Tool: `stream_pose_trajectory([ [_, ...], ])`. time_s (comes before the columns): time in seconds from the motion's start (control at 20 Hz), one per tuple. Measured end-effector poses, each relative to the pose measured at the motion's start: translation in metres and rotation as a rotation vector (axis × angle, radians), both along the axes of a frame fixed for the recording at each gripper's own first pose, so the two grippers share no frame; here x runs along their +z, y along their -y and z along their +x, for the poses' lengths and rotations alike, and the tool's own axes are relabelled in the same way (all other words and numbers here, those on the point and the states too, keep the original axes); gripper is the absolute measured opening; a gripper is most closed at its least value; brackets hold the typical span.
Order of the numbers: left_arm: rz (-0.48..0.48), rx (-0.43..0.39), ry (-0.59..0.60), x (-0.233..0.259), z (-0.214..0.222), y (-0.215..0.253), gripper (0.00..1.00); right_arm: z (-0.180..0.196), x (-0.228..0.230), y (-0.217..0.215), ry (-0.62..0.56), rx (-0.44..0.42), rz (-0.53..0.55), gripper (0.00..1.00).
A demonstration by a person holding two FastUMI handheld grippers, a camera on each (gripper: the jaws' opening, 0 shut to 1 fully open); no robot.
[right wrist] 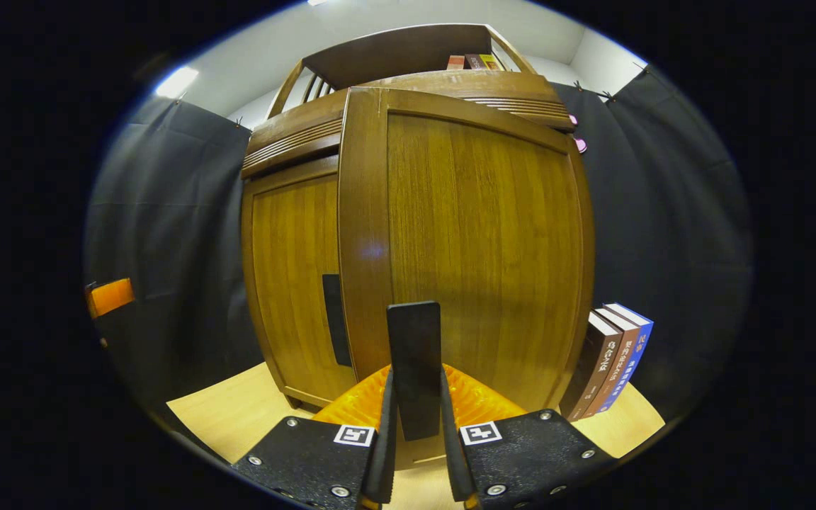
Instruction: Open the right door of the double-door shoe cabinet with the right hand, and open the left door with the left hand.
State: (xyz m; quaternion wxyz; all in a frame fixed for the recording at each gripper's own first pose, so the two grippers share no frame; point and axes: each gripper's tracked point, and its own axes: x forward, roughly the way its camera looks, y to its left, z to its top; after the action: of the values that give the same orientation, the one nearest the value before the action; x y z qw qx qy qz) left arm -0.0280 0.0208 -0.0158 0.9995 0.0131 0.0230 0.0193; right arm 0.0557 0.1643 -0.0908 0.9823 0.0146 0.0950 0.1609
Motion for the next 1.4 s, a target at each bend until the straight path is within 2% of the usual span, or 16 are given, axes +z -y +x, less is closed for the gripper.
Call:
stream_pose_trajectory([
  [0.25, -0.001, -0.019, 0.002, 0.001, -0.002, 0.011, 0.97, -0.024, 0.004, 0.026, 0.008, -0.015, -0.002, 0.30],
  [0.3, -0.001, -0.024, 0.002, 0.002, -0.002, 0.014, 0.96, -0.028, 0.006, 0.031, 0.010, -0.021, -0.006, 0.39],
  [0.4, 0.000, -0.033, 0.003, 0.000, -0.001, 0.023, 0.96, -0.036, 0.007, 0.044, 0.008, -0.032, -0.008, 0.19],
  [0.45, -0.002, -0.036, 0.004, 0.000, -0.001, 0.026, 0.95, -0.038, 0.009, 0.050, 0.007, -0.038, -0.007, 0.36],
  [0.5, -0.006, -0.040, 0.004, -0.001, 0.000, 0.028, 0.95, -0.041, 0.010, 0.054, 0.008, -0.046, -0.009, 0.27],
  [0.6, -0.015, -0.049, 0.000, -0.004, -0.001, 0.032, 0.95, -0.048, 0.013, 0.063, 0.012, -0.065, -0.017, 0.25],
  [0.65, -0.017, -0.053, -0.005, -0.005, 0.000, 0.034, 0.95, -0.053, 0.014, 0.068, 0.013, -0.077, -0.023, 0.34],
  [0.75, -0.017, -0.056, -0.013, -0.008, 0.002, 0.037, 0.95, -0.058, 0.016, 0.081, 0.019, -0.104, -0.042, 0.12],
  [0.8, -0.016, -0.057, -0.015, -0.010, 0.004, 0.038, 0.95, -0.061, 0.016, 0.087, 0.022, -0.119, -0.052, 0.19],
  [0.85, -0.014, -0.061, -0.017, -0.010, 0.005, 0.041, 0.95, -0.064, 0.017, 0.093, 0.025, -0.133, -0.058, 0.16],
  [0.9, -0.014, -0.066, -0.018, -0.011, 0.006, 0.045, 0.95, -0.066, 0.017, 0.099, 0.026, -0.143, -0.061, 0.25],
  [0.95, -0.014, -0.072, -0.019, -0.012, 0.007, 0.048, 0.96, -0.068, 0.018, 0.105, 0.026, -0.152, -0.061, 0.14],
  [1.2, -0.015, -0.103, -0.032, -0.020, 0.016, 0.066, 0.95, -0.075, 0.021, 0.137, 0.026, -0.192, -0.044, 0.09],
  [1.25, -0.015, -0.106, -0.036, -0.021, 0.020, 0.069, 0.96, -0.076, 0.022, 0.145, 0.028, -0.203, -0.043, 0.19],
  [1.3, -0.015, -0.108, -0.040, -0.024, 0.021, 0.072, 0.95, -0.077, 0.022, 0.154, 0.030, -0.214, -0.048, 0.08],
  [1.4, -0.013, -0.112, -0.037, -0.024, 0.027, 0.078, 0.96, -0.076, 0.022, 0.171, 0.034, -0.241, -0.052, 0.07],
])
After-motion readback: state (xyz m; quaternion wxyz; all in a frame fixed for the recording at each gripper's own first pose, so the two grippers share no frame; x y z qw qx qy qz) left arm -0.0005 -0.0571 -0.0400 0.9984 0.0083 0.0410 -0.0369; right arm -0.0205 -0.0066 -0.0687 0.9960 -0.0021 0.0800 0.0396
